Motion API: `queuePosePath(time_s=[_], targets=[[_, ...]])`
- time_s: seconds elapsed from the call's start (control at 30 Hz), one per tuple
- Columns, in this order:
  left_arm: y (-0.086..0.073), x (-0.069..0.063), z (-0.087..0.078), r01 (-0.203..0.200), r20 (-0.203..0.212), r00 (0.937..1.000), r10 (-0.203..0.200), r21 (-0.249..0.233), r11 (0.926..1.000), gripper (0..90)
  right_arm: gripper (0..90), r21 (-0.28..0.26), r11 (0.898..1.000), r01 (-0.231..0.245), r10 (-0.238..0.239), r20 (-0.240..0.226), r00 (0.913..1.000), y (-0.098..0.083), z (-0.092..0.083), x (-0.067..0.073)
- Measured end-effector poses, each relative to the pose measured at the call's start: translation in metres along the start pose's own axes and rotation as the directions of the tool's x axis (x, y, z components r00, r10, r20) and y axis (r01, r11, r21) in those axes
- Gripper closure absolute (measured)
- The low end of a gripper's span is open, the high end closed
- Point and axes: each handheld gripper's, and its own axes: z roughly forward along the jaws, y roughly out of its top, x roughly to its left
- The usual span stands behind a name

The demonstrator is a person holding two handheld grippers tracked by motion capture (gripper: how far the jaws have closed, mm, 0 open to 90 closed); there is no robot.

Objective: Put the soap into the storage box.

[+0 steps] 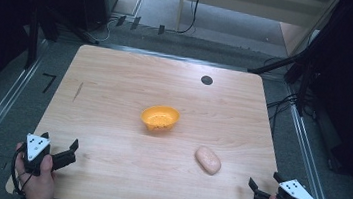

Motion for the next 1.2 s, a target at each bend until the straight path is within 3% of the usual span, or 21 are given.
queuePosePath(time_s=[0.27,0.67,0.83,0.93,1.2], targets=[[0.000,0.000,0.000,-0.002,0.001,1.0000,0.002,0.001,1.0000,4.1,6.4,0.006,1.000,-0.013,0.013,-0.020,0.9997,0.000,0.000,-0.001],[0.000,0.000,0.000,-0.003,-0.004,1.0000,0.003,0.007,1.0000,4.1,11.1,0.082,0.993,0.088,-0.083,-0.066,0.9944,0.010,0.001,0.013],[0.001,0.000,0.002,0.001,0.002,1.0000,-0.001,0.014,0.9999,4.1,13.9,0.151,0.980,0.133,-0.121,-0.085,0.9890,0.018,0.007,0.018],[0.001,0.000,0.002,-0.008,-0.001,1.0000,0.008,0.022,0.9997,4.1,15.7,0.171,0.976,0.137,-0.118,-0.116,0.9862,0.020,0.010,0.020],[0.001,-0.001,0.002,-0.017,-0.003,0.9998,0.017,0.027,0.9995,4.1,16.4,0.258,0.947,0.189,-0.158,-0.137,0.9779,0.030,0.018,0.026]])
